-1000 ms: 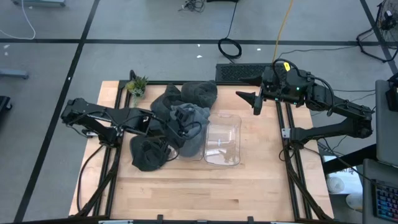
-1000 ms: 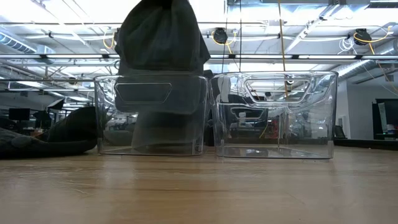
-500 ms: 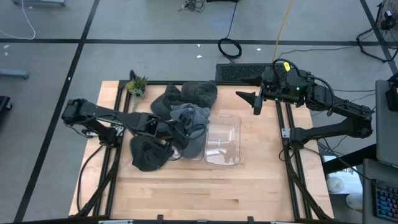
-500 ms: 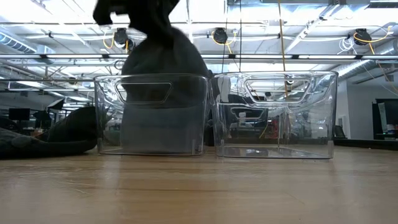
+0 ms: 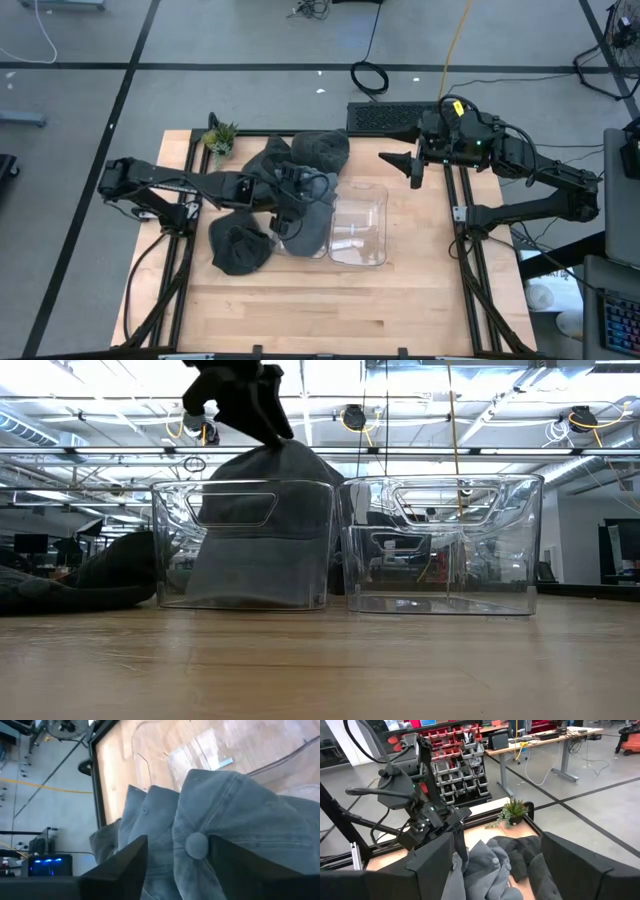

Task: Pick & Place hat
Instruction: Put the gray cap into the left transparent bin, then put the bottom black cap into the right transparent bin

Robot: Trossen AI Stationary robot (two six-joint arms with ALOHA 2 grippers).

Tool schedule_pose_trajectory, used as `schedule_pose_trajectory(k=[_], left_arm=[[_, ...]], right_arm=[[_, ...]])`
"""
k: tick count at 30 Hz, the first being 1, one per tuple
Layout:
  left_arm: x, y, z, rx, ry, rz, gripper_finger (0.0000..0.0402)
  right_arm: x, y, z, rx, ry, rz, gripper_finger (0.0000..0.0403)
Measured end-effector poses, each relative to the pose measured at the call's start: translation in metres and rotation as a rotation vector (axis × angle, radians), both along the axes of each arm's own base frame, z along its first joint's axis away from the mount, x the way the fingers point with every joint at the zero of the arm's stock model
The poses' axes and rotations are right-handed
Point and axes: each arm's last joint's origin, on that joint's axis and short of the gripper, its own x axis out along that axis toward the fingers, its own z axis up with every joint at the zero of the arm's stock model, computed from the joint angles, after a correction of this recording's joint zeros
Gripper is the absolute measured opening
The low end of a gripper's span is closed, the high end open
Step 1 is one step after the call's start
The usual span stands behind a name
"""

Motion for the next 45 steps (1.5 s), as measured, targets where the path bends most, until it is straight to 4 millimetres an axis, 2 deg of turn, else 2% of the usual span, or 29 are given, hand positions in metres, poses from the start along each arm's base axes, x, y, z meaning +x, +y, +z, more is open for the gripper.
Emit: schedule_pose_trajectory(k=[5, 10, 12, 18, 24, 30, 34, 40, 45], left_arm=[[0.000, 0.000, 0.000, -0.001, -0.005, 0.001, 0.0252], [0.000, -0.001, 0.000, -0.014, -0.009, 0.012, 0.0263], [-0.007, -0.003, 0.005, -0.042, -0.005, 0.029, 0.0263], [-0.028, -0.007, 0.039, -0.189, -0.069, 0.143, 0.0256], [-0.044, -0.004, 0.086, -0.366, -0.253, 0.267, 0.0261], [-0.060, -0.002, 0.112, -0.481, -0.276, 0.379, 0.0249], [-0.073, -0.001, 0.121, -0.539, -0.241, 0.467, 0.0238], [-0.092, 0.001, 0.118, -0.621, -0.129, 0.625, 0.0231], [-0.102, 0.001, 0.119, -0.667, -0.109, 0.660, 0.0238]], right_arm=[[0.000, 0.000, 0.000, -0.001, 0.001, 0.000, 0.0290], [0.000, 0.000, 0.000, -0.001, 0.001, 0.000, 0.0290], [0.000, 0.000, 0.000, -0.001, 0.002, 0.000, 0.0290], [-0.001, 0.000, -0.002, 0.004, 0.025, 0.000, 0.0290], [-0.001, 0.000, -0.003, 0.001, 0.030, 0.001, 0.0290], [-0.001, 0.000, -0.003, 0.000, 0.028, 0.000, 0.0290], [0.000, 0.000, -0.002, -0.001, 0.025, -0.002, 0.0290], [0.000, 0.000, -0.002, -0.001, 0.025, -0.002, 0.0290], [0.000, 0.000, -0.002, -0.005, 0.025, -0.002, 0.0290]])
